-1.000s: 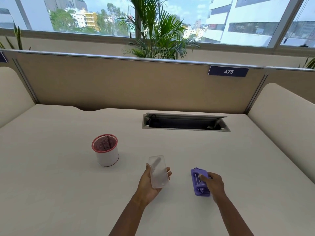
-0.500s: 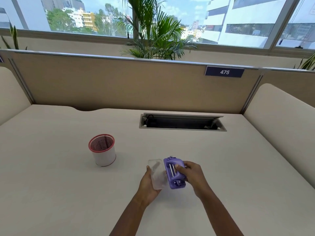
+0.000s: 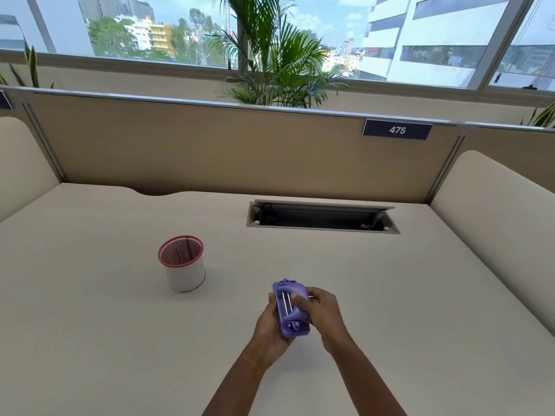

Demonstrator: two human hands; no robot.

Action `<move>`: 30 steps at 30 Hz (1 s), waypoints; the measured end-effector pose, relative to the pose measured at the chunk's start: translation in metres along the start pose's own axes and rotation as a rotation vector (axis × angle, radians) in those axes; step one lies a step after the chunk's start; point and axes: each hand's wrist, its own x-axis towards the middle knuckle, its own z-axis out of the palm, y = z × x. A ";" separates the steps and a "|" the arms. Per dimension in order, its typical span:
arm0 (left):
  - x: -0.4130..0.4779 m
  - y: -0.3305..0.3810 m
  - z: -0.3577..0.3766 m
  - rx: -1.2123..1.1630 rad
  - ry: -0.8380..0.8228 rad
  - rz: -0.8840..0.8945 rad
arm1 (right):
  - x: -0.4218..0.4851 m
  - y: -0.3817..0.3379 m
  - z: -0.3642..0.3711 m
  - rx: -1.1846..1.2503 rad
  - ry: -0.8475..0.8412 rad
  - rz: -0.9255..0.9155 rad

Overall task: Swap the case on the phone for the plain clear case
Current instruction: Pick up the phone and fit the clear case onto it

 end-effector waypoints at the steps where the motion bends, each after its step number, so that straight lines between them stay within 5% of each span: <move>1: 0.001 0.000 0.000 -0.007 0.007 -0.003 | 0.000 0.000 0.000 0.004 0.005 -0.002; 30: 0.001 -0.002 0.002 -0.078 0.004 0.003 | -0.001 0.000 -0.005 0.072 -0.032 -0.033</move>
